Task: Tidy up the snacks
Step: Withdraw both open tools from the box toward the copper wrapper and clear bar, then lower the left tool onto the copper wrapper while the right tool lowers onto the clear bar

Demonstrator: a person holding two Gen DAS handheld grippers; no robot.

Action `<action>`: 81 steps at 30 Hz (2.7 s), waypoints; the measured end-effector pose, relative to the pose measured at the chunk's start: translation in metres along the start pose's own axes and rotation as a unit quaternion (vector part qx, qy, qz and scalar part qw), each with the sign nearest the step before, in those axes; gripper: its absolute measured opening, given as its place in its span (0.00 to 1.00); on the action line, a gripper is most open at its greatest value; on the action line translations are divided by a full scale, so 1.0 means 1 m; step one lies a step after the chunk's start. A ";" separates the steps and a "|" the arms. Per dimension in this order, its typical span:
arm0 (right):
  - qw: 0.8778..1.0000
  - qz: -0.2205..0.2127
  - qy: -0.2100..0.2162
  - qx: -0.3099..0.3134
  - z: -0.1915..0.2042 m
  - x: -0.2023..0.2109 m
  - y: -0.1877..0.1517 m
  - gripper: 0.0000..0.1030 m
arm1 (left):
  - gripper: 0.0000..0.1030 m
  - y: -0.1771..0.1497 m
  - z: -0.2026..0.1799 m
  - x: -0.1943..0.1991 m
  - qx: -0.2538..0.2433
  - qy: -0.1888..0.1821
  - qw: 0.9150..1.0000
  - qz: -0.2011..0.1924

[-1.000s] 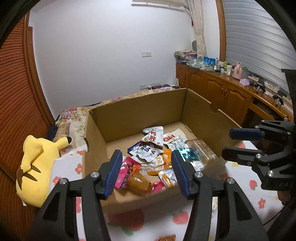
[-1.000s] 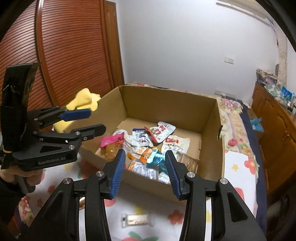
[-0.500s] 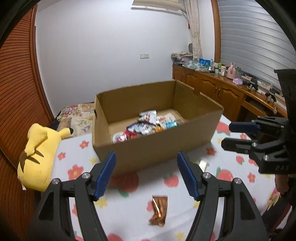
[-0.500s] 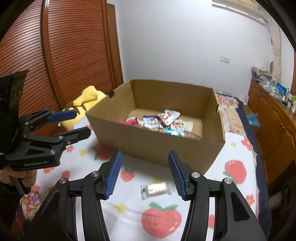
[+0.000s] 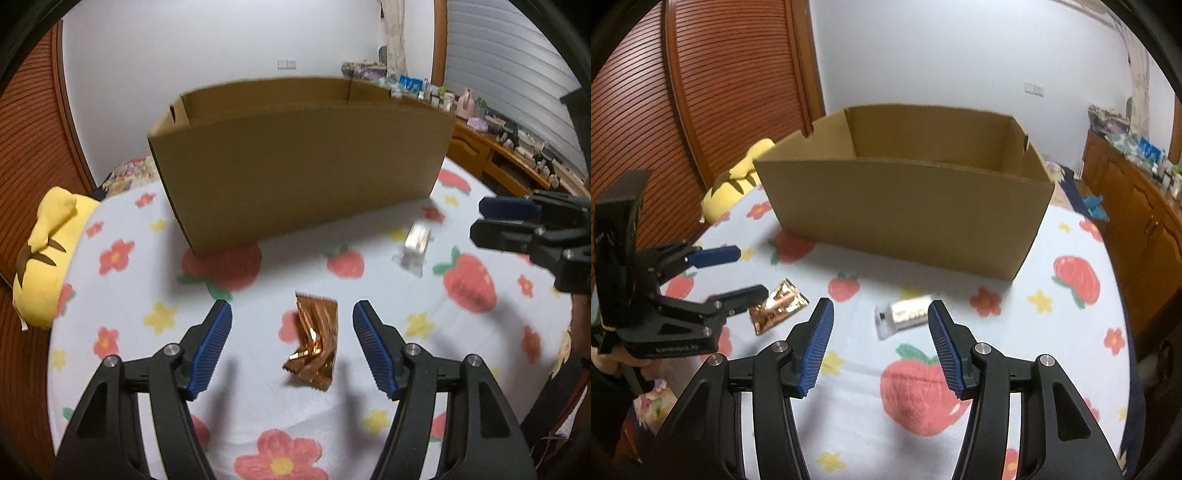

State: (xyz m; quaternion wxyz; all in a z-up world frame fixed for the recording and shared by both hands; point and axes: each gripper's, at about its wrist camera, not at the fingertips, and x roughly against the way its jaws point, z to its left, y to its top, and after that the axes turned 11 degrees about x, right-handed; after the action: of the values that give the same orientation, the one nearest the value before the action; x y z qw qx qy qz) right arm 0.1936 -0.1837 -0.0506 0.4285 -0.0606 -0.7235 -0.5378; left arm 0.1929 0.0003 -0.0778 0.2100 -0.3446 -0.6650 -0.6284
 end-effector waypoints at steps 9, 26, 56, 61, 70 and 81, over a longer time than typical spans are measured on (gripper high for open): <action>1.000 0.019 0.005 -0.008 -0.002 -0.019 -0.012 0.53 | 0.65 -0.014 0.001 -0.020 0.012 -0.001 1.000 0.017; 0.998 0.052 0.013 -0.029 -0.014 -0.056 -0.012 0.53 | 0.65 -0.016 0.006 -0.026 0.018 0.001 1.000 0.026; 0.998 0.056 -0.036 0.019 -0.012 -0.079 -0.006 0.53 | 0.66 -0.016 0.010 -0.024 0.023 -0.006 0.999 0.023; 0.998 0.053 -0.030 0.018 -0.014 -0.079 -0.006 0.56 | 0.68 -0.017 0.007 -0.024 0.017 -0.008 1.000 0.024; 0.998 0.055 -0.034 0.024 -0.014 -0.079 -0.006 0.58 | 0.68 -0.017 0.004 -0.025 0.007 -0.007 1.000 0.027; 0.998 0.055 -0.034 0.025 -0.013 -0.080 -0.006 0.58 | 0.42 -0.010 -0.006 -0.022 -0.011 -0.015 0.999 0.025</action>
State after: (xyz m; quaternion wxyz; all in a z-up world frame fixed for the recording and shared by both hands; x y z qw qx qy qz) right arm 0.2477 -0.1675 -0.1084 0.4338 -0.1081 -0.7464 -0.4930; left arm 0.1997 -0.0095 -0.0995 0.2117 -0.3735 -0.6521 -0.6249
